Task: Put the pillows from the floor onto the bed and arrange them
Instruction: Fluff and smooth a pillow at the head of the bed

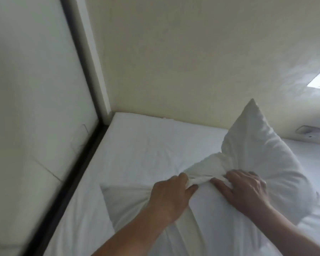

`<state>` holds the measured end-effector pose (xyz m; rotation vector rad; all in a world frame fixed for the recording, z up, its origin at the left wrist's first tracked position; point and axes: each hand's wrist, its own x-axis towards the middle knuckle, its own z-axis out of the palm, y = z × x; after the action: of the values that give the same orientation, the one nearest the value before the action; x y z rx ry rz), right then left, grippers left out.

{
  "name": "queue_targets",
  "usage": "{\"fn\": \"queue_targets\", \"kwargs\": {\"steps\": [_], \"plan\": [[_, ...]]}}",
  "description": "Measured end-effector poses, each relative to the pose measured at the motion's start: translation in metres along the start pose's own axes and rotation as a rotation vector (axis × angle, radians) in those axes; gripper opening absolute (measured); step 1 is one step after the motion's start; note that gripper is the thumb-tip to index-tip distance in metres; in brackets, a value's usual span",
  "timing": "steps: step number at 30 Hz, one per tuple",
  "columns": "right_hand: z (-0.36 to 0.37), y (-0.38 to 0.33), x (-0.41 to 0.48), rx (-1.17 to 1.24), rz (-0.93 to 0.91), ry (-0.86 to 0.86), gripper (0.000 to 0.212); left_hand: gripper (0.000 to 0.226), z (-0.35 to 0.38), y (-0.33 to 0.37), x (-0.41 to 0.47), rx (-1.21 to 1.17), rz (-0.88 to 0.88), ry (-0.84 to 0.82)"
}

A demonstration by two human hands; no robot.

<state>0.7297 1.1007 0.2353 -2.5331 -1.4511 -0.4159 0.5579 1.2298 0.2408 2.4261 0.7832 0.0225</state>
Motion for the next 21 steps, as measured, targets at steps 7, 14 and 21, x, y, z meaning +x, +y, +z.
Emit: {"fn": "queue_targets", "kwargs": {"steps": [7,14,21], "plan": [[0.021,-0.149,0.094,0.263,-0.096,0.220,0.032,0.027,-0.120,-0.062,-0.043,0.371,0.022,0.461],[0.137,-0.153,-0.020,0.209,0.264,-0.817,0.019,0.051,-0.009,-0.078,-0.080,-0.019,-0.176,-0.204],[0.182,-0.185,-0.050,0.832,1.119,-0.968,0.078,0.041,0.007,-0.209,-0.042,0.116,-0.325,0.354]]}}
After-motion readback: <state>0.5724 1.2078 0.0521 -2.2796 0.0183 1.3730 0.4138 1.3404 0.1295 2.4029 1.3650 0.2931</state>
